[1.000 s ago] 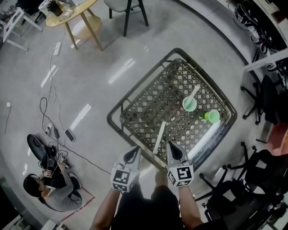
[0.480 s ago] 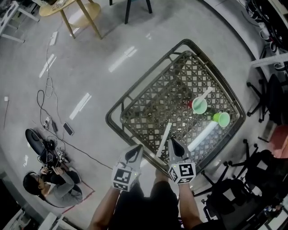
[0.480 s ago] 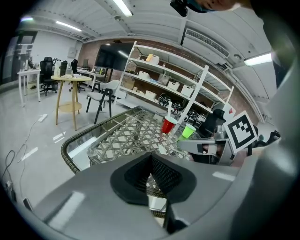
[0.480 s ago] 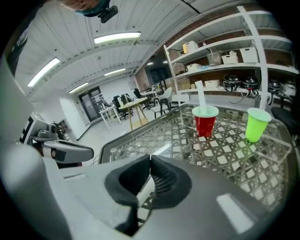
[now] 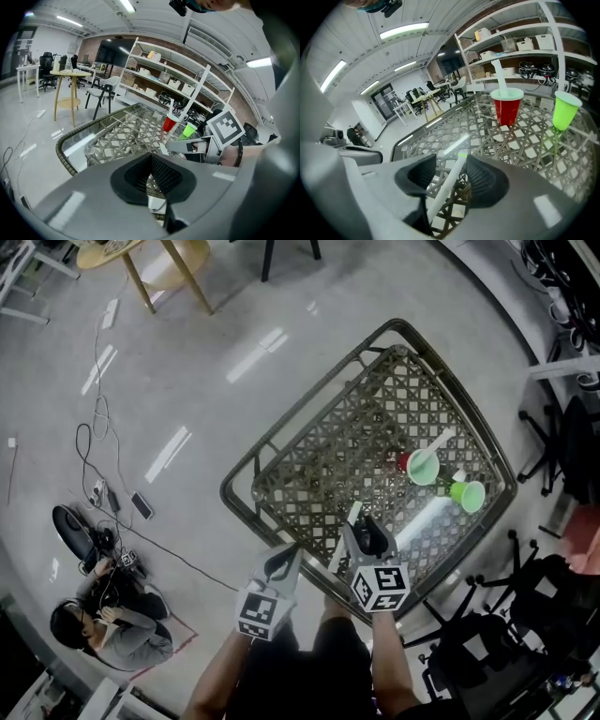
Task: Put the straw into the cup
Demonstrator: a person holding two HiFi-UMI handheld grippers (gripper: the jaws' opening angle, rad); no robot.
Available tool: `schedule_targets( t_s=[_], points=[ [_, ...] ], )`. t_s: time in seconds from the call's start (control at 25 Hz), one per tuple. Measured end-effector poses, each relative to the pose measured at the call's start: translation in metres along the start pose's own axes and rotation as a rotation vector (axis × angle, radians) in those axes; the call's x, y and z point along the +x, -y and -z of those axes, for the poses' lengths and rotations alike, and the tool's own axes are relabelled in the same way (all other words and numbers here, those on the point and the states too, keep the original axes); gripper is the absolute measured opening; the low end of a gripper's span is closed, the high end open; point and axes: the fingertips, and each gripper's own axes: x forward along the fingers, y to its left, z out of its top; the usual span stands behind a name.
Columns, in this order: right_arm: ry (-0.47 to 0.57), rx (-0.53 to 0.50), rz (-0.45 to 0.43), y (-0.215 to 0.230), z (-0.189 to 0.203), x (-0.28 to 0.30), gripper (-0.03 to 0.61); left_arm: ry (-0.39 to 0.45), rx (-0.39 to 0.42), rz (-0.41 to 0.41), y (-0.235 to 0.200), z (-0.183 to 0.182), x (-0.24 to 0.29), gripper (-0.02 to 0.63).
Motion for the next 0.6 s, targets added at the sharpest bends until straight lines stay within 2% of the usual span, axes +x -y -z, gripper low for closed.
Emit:
schedule_targets(
  t_s=[0.44, 0.6],
  points=[
    [-0.1, -0.044, 0.04, 0.003, 0.015, 0.02, 0.201, -0.011, -0.012, -0.019, -0.012, 0.0, 0.005, 0.006],
    [-0.122, -0.063, 0.043, 0.001, 0.019, 0.021, 0.179, -0.011, -0.016, -0.027, -0.015, 0.0, 0.002, 0.006]
  ],
)
